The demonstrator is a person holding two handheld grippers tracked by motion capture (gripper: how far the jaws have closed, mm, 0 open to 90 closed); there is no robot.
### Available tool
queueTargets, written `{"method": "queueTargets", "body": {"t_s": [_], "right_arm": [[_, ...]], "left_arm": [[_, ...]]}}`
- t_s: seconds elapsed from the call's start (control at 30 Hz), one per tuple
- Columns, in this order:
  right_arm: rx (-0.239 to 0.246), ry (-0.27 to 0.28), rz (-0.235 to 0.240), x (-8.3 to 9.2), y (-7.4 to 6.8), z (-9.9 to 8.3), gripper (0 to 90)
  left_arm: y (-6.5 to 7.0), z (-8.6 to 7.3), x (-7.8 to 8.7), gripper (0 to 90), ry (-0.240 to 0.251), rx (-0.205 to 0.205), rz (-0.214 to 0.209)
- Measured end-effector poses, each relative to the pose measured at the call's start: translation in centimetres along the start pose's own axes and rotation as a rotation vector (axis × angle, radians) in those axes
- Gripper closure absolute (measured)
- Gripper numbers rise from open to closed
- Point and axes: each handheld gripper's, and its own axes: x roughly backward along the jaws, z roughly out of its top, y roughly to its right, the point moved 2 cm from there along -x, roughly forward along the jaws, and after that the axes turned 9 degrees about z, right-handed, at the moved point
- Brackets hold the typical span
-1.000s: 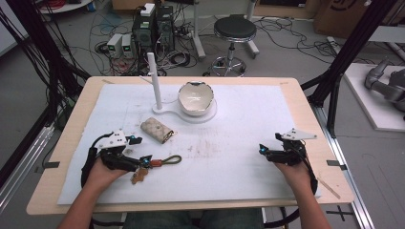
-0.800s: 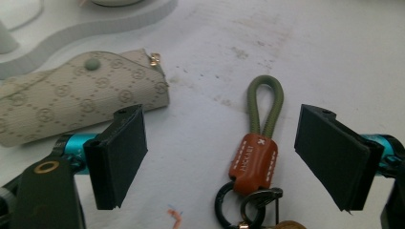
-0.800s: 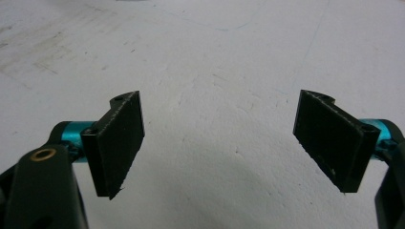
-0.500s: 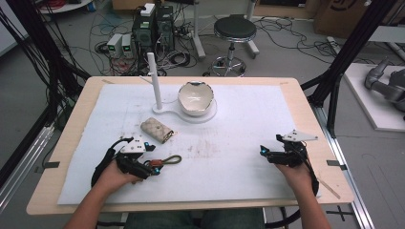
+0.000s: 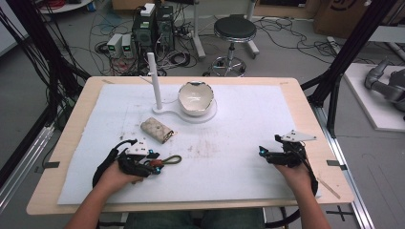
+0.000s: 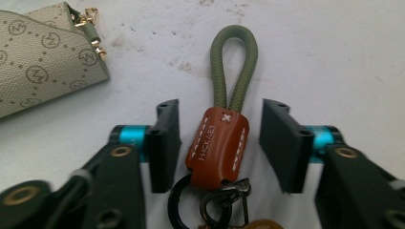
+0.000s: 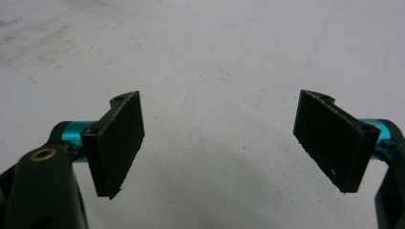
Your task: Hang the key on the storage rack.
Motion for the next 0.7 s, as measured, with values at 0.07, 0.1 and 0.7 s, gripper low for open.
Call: {"method": "queueTargets", "body": {"t_s": [0.07,0.1,0.7], "right_arm": [[0.000,-0.003,0.001,0.0,0.0,0.0,18.0],[0.000,-0.004,0.004,0.0,-0.1,0.0,17.9],[-0.024,0.002,0.023,-0.3,-0.1,-0.1,17.9]], "left_arm": [[0.1,0.0,0.1,60.3,0.003,-0.006,-0.001],[0.2,0.0,0.1,62.9,0.002,-0.020,-0.001],[0.5,1.9,2.8,68.4,0.132,-0.028,0.057]]}}
